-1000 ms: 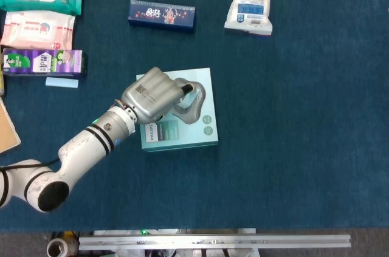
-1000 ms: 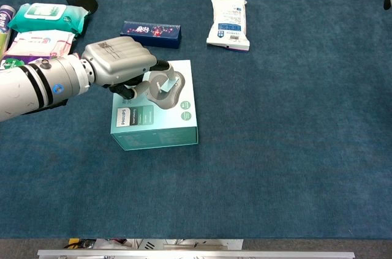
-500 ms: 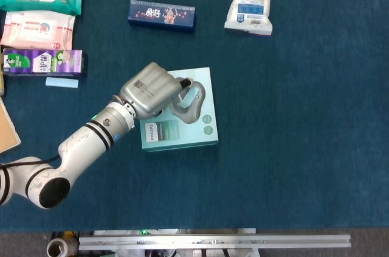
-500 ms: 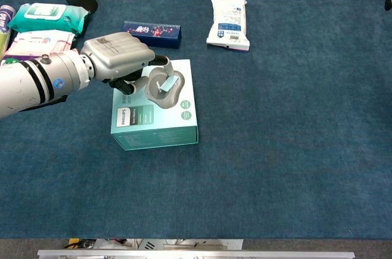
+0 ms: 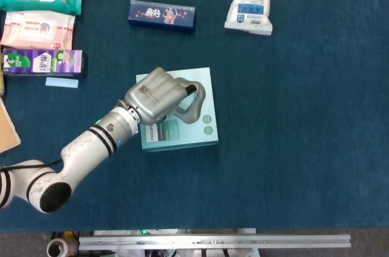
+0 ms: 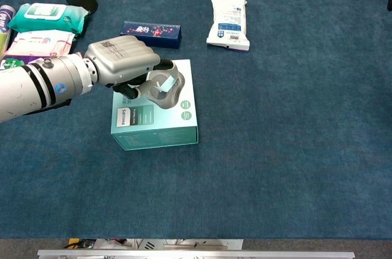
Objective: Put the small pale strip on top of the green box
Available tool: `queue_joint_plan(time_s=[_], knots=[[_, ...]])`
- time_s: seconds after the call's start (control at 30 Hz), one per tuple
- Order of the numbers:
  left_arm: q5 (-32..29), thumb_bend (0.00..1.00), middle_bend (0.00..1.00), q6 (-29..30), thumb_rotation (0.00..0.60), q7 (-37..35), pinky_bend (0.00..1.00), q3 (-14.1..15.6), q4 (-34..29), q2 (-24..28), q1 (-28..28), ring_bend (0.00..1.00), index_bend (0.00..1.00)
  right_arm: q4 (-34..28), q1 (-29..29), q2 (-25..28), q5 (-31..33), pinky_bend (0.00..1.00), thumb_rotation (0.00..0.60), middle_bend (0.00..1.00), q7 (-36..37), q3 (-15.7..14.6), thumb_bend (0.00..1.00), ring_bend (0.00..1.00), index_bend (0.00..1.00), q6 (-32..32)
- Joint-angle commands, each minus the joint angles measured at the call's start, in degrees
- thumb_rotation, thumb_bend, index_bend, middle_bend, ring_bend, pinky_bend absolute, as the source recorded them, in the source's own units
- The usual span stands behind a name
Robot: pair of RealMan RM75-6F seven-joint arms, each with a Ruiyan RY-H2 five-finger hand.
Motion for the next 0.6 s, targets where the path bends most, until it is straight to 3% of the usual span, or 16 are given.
queue_joint_plan(time_s=[0.03,0.6], knots=[[-0.2,0.81,1.00,-0.1,0.600,0.4,0.97,0.2,0.1,-0.2,-0.1,1.00,0.21,0.1,-0.1,0.0,-0.1,0.73,0.600,0.57,0.1,0.0,0.59,0.60,0.30,0.0],[-1.5,0.81,1.00,0.1,0.600,1.5,0.97,0.4,0.2,-0.8,-0.7,1.00,0.21,0.2,-0.3,0.2,-0.2,0.73,0.600,0.57,0.4,0.2,0.58,0.60,0.30,-0.1]])
